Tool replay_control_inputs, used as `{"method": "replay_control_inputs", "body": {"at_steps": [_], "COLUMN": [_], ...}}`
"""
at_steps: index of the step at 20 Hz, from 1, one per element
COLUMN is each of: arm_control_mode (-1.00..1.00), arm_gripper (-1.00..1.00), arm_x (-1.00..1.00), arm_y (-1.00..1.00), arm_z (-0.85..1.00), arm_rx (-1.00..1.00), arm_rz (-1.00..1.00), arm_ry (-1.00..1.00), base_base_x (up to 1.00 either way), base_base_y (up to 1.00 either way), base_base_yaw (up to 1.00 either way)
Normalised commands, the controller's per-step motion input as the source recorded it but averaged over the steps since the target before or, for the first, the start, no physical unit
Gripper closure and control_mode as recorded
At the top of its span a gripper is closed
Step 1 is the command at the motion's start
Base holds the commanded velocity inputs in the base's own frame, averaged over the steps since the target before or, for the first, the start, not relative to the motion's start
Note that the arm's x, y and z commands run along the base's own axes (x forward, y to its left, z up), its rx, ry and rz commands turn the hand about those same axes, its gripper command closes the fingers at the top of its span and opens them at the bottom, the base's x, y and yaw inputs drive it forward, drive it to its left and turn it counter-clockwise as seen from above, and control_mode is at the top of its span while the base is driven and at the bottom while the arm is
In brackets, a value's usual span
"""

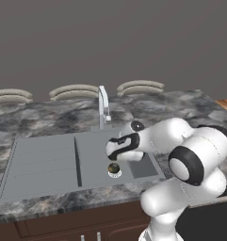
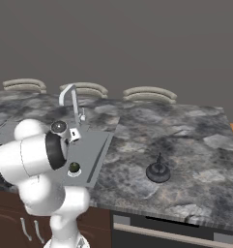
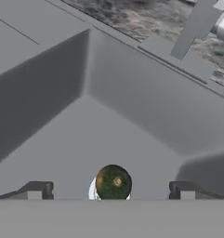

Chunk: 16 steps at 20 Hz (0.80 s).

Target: Pick up all produce items and place them in the sink. Turn on the sink faucet to wash them. Then turn the sink off and put them in the tray.

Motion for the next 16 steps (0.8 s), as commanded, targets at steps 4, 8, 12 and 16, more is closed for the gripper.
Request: {"method": "replay_control_inputs", "body": {"at_steps": [4,8,12,16], "arm_control_mode": [-1.0,-1.0,-1.0,-1.0], "arm_gripper": [-1.0,-1.0,-1.0,-1.0], "arm_x": [-0.27,-0.25,-0.22,-0.19], "arm_y": [-0.31,-0.23,-0.13,-0.12], "arm_z": [0.82,0.93,1.0,0.94], "arm_rx": [0.12,0.1,0.07,0.06], "arm_rz": [0.0,0.0,0.0,-0.02], "arm_ry": [-0.11,-0.11,-0.09,-0.03], "base_base_x": [0.0,0.0,0.0,0.0], "base_base_y": [0.0,0.0,0.0,0.0], "base_base_yaw": [0.0,0.0,0.0,0.0]}}
